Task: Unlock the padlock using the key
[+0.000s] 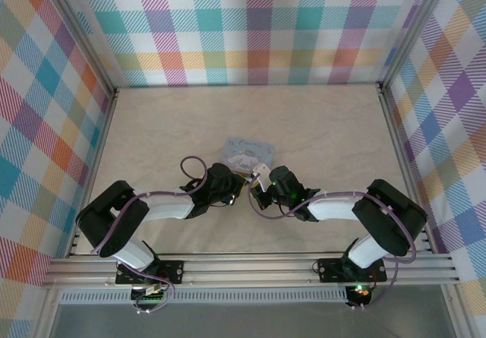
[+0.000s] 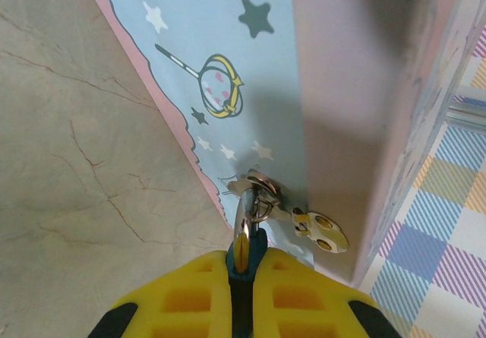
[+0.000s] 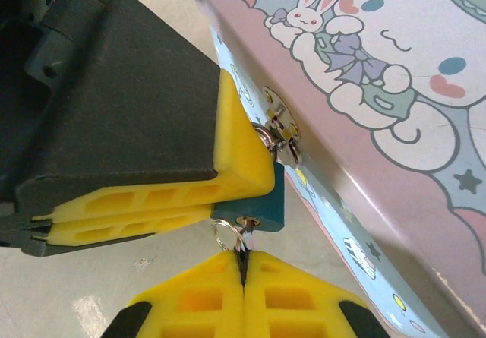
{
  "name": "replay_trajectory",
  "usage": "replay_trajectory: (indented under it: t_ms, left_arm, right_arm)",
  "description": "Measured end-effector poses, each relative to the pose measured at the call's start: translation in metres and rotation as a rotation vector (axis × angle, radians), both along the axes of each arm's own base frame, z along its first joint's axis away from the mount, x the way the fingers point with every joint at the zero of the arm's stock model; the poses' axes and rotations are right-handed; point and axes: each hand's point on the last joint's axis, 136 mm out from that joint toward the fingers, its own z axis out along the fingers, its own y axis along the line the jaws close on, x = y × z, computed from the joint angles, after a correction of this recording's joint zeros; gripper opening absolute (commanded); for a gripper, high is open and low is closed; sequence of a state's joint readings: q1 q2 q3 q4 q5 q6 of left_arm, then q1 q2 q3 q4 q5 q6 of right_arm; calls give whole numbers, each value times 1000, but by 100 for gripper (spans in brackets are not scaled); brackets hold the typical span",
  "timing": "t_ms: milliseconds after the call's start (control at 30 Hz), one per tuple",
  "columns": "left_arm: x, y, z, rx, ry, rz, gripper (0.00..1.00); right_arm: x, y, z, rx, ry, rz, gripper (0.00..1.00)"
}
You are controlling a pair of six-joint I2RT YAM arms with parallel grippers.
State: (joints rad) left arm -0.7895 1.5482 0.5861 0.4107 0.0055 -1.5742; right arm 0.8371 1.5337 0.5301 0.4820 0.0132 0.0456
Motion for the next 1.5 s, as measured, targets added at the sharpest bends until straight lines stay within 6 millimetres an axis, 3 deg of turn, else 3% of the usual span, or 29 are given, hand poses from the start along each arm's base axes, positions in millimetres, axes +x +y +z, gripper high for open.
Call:
replay_trajectory:
  t_ms: [233,367,533,800,933,1167,1333,1500]
  left_arm:
    - [0,0,-1,10,-7,-9,11]
    - [-1,0,-2,19,-3,-17,25]
    - [-5,-1,-4,16,11,-33,31]
    - [-9,3,-8,40,26,-41,44]
    - [-11,9,5,53,2,-42,51]
    - [-5,36,44,106,-97,-29,60]
    - [13,66,69,175,-152,-9,66]
    - [32,100,71,222,-151,23,71]
  right_arm:
    - [1,-2,-4,-7,9,-3,0]
    - [2,-3,-10,-20,18,-8,0]
    - [-2,-9,-27,-56,54,-11,0]
    - [-2,-12,-28,-47,73,-25,0]
    - [-1,-13,-28,-30,85,-29,0]
    - [2,-17,-28,7,124,-41,0]
    - [5,-21,-27,37,158,-48,0]
    - [13,-29,-25,72,191,-50,0]
